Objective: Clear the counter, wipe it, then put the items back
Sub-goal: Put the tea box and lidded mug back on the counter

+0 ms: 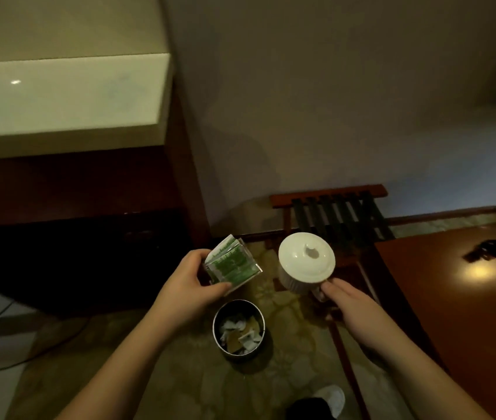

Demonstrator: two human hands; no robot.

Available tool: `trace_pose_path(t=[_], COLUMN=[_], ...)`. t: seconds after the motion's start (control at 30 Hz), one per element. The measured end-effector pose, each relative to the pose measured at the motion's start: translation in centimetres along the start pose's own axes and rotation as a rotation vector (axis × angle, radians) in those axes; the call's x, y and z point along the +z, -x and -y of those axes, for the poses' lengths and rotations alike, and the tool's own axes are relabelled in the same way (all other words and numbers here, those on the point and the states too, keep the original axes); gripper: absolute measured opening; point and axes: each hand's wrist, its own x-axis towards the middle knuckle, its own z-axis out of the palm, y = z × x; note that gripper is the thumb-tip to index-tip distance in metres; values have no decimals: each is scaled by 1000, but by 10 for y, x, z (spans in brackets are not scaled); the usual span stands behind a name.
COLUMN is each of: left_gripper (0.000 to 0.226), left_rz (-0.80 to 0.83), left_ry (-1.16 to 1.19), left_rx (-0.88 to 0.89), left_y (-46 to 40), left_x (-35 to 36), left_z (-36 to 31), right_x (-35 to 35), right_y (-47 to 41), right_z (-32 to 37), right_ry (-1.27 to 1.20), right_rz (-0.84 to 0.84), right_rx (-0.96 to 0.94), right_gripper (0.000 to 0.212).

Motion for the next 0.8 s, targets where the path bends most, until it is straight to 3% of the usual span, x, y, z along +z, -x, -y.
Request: trace_pose_path(t=[0.43, 0.8], left_gripper=[47, 42], left_rz=[-330, -554], left_ry=[-37, -31], left_rx=[-70, -103], left_y=[105, 109], left_x=[-176, -302], left_z=[85, 91], right_x=[162, 245], right_y=[1, -30], right_z=[124, 244], right_ry=[194, 107], right_rz=[364, 656], right_rx=[-255, -409], right_gripper=[27, 30])
